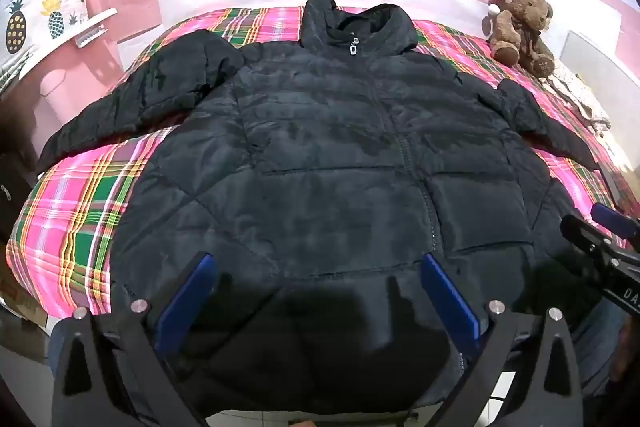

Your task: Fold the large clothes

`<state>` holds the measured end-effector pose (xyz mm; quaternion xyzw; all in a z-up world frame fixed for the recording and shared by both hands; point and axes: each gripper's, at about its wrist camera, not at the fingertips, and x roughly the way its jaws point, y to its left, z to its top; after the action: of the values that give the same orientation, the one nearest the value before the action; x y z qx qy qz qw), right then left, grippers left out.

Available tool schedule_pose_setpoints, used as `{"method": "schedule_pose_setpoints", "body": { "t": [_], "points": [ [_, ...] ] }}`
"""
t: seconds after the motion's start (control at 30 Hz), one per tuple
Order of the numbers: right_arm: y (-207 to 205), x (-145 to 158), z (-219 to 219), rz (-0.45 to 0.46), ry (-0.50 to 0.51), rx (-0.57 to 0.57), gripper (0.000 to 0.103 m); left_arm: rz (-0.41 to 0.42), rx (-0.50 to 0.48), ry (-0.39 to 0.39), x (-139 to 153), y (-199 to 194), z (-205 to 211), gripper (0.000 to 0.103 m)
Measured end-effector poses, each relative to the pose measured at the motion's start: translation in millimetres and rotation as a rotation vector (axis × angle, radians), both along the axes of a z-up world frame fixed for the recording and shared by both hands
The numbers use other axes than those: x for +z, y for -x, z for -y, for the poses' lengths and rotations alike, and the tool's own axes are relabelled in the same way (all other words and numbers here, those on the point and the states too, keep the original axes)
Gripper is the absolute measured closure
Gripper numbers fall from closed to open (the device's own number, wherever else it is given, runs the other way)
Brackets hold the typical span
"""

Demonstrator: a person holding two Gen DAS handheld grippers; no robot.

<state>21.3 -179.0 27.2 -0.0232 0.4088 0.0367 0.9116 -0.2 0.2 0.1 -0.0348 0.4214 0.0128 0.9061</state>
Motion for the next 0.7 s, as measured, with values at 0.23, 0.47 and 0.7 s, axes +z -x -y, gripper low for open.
{"method": "schedule_pose_setpoints", "body": {
  "t": [0.23,0.47,0.7],
  "points": [
    [-2.5,-2.6,0.4,-0.004,0.0,0.002,0.027,-0.004,-0.001,0.003,-0.4,-2.0,-8.5,0.0],
    [-4.0,-4.5,1.7,-0.002,-0.003,0.001,0.027,-0.006,0.005,-0.013,0.3,-0.9,-5.5,0.0],
    [-3.0,-3.8,0.5,-0.004,-0.005,0.0,0.027,0.009,0.009,-0.051,1.3,2.8,-0.9,0.0]
  ]
}}
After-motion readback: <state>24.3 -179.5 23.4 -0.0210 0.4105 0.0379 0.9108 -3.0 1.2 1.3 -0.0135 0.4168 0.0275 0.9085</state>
